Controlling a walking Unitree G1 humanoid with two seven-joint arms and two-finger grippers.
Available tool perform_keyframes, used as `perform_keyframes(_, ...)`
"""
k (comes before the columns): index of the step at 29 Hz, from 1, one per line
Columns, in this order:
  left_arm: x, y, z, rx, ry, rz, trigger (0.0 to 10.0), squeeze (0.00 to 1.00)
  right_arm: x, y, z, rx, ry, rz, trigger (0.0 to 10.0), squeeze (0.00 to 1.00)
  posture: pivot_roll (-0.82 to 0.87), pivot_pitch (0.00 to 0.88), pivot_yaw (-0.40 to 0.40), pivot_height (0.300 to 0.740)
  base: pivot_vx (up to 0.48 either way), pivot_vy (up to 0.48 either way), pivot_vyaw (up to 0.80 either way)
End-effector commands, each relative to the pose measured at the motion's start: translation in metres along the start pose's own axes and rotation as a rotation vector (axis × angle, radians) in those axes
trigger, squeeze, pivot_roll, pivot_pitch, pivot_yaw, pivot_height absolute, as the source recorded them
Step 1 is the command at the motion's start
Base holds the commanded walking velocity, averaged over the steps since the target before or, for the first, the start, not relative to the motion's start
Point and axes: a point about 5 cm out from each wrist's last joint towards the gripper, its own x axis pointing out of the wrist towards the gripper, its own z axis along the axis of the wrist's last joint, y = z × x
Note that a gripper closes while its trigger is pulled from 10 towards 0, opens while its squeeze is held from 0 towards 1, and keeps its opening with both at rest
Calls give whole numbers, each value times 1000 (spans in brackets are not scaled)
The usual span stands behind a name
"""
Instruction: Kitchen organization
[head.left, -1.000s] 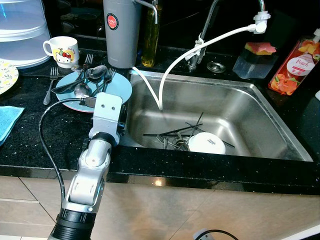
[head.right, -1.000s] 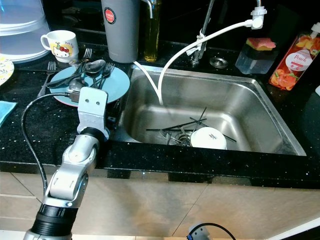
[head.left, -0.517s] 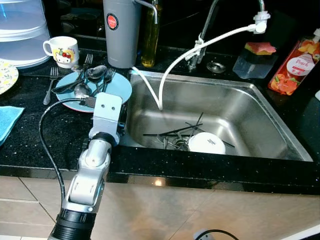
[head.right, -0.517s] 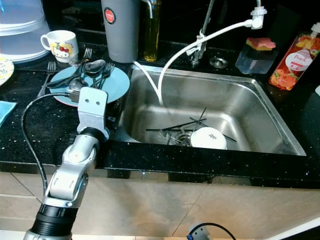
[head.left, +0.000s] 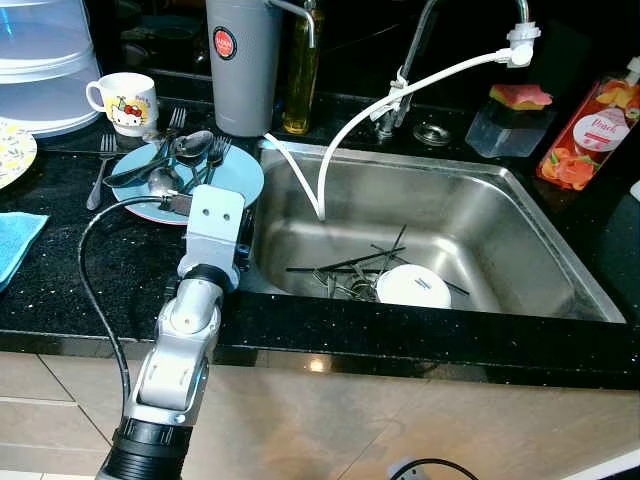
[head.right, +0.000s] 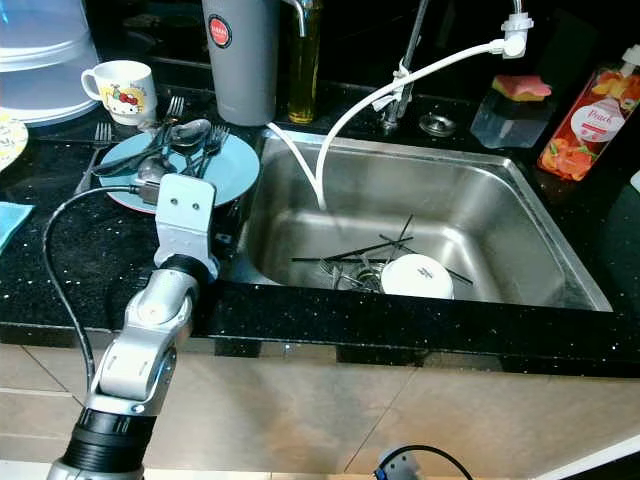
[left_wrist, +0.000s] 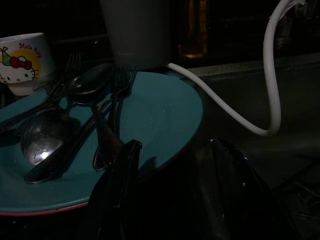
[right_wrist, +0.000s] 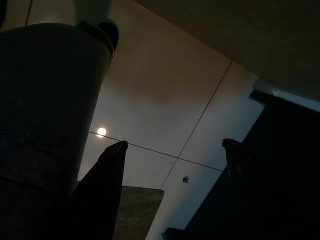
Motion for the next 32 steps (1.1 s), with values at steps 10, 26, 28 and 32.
perform_keyframes(10, 0, -8, -2, -9, 10, -22, 10000, 0, 0, -2, -5, 7, 19, -4, 10000, 0, 244, 38, -102, 740, 0, 0, 0)
perform_keyframes(26, 0, -9, -3, -5, 13, -28, 10000, 0, 0, -2, -5, 3, 19, -3, 10000, 0, 242, 33, -103, 740, 0, 0, 0)
perform_keyframes(28, 0, -9, -3, -6, 14, -28, 10000, 0, 0, -2, -5, 3, 19, -3, 10000, 0, 242, 33, -103, 740, 0, 0, 0)
perform_keyframes(32, 0, -8, -3, -3, 11, -30, 10000, 0, 0, -1, -5, 1, 19, -2, 10000, 0, 244, 27, -102, 740, 0, 0, 0)
